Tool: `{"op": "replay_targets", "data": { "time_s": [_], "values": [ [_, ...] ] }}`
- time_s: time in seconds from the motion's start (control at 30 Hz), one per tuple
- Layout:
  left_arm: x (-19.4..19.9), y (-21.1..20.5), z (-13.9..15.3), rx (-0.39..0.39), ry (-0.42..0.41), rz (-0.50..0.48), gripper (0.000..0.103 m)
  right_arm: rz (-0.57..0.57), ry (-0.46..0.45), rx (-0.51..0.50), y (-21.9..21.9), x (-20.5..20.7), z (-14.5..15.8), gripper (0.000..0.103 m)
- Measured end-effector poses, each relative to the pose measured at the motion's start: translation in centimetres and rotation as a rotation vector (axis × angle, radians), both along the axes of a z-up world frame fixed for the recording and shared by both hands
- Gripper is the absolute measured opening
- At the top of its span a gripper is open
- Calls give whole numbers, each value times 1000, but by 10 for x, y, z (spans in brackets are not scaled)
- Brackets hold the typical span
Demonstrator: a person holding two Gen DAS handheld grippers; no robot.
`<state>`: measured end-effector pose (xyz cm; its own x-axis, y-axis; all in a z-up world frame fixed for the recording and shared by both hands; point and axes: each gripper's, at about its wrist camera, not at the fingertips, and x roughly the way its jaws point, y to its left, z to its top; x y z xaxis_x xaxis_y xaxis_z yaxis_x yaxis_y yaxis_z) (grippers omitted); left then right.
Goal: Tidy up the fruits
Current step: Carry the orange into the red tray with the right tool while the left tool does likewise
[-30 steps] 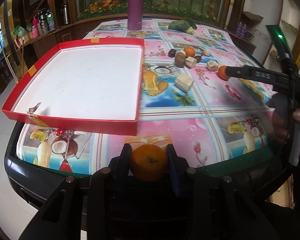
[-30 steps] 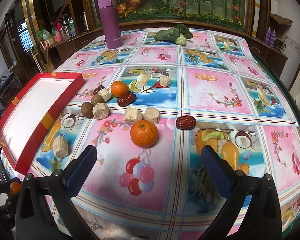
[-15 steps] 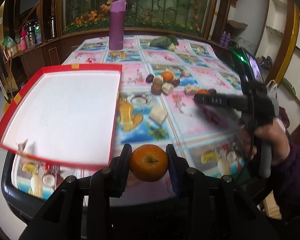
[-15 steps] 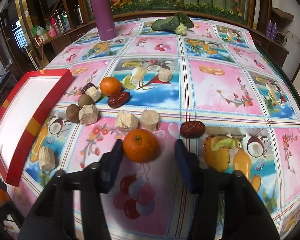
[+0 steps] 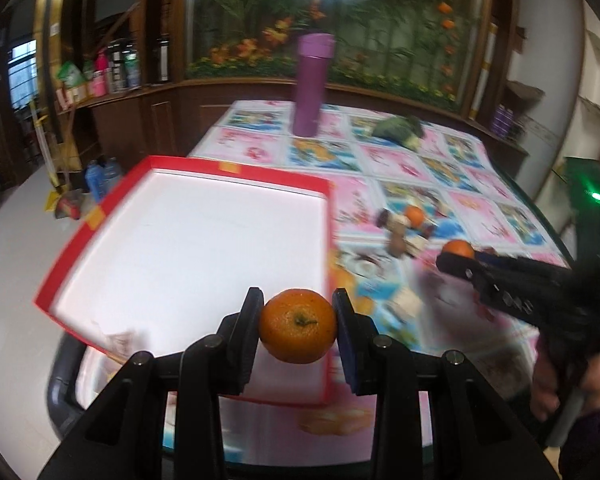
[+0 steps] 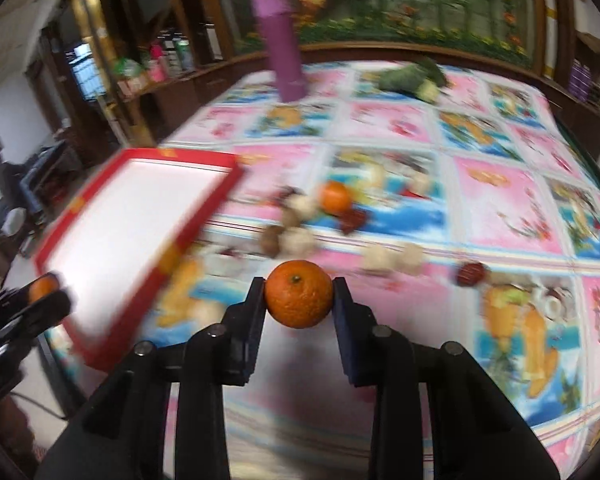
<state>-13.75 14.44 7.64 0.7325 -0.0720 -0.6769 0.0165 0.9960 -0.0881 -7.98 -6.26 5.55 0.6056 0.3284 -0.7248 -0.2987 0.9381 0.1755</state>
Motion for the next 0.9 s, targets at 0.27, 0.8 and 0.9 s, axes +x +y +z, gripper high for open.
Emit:
{"op": "replay_targets", "data": {
  "time_s": [0.27,0.8,0.9],
  "values": [
    [24,57,-8,31,46,154,35,188,20,34,99,4,7,35],
    [40,98,-44,61,171,273,35,299,153,-25,173,6,-28,36],
    [40,105,-47,71,179,301,36,305,157,-27,172,7,-29,36]
  ]
}}
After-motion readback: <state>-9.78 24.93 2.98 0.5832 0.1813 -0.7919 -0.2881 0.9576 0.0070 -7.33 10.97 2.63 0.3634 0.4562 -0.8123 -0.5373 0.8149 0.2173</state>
